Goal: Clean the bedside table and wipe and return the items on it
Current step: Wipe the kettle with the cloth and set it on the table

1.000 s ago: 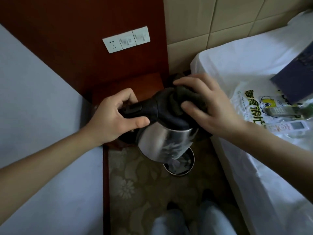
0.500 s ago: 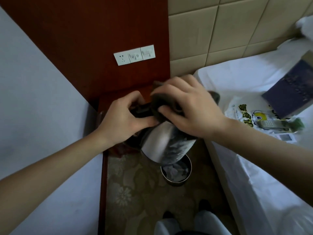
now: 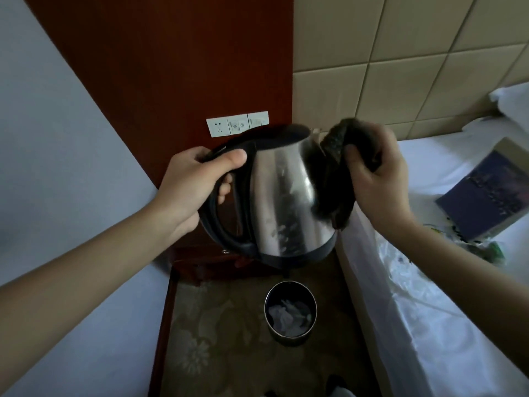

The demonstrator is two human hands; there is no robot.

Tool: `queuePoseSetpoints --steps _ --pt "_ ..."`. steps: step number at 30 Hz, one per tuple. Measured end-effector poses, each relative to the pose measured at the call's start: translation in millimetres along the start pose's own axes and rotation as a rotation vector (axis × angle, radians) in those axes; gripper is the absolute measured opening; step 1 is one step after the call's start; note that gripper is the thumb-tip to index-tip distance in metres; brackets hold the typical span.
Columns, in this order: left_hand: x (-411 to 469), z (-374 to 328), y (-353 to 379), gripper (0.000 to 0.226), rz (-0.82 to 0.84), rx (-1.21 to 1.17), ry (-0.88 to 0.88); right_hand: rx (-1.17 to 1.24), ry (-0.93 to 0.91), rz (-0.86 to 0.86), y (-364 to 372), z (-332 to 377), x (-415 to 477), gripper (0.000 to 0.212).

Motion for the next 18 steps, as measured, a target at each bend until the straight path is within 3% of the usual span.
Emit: queuePoseSetpoints --steps 3,6,9,11,14,16,18 --pt "-0.9 -16.0 9.1 0.014 0.058 -0.025 -0.015 -0.053 -0.123 0.198 10.2 23.5 19.4 0.025" --pt "-7.0 -24.4 11.2 0.016 0.071 -0.058 -0.029 0.160 0.037 0.255 2.0 13.7 16.1 0.030" --pt "-12.8 -27.8 10.6 0.016 0.058 -0.032 -0.024 0.296 -0.002 0.430 5.8 13.3 -12.7 0.059" --pt "-13.9 -28.6 13.3 0.016 0.045 -0.036 -0.039 0.123 -0.078 0.427 11.0 22.0 -21.9 0.071" --pt "-13.8 -34.7 19.2 0.019 0.030 -0.064 -0.026 -0.193 -0.160 0.152 9.9 50.2 -13.0 0.054" --pt "-11.9 -43.7 19.2 0.021 0.019 -0.059 0.018 -0.412 -0.427 0.039 11.9 65.9 -13.3 0.039" --pt "-10.1 -53.9 17.3 0.024 0.013 -0.041 0.065 -0.583 -0.642 0.087 19.5 60.1 -23.6 0.037"
Point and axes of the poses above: each hand's wrist, its own x-axis towards the middle knuckle, its own y-axis out of the palm, z = x × y, the point moved 5 cm from there along x, towards the middle knuckle, and after that the axes turned 15 degrees about z, right-handed, at the moved point
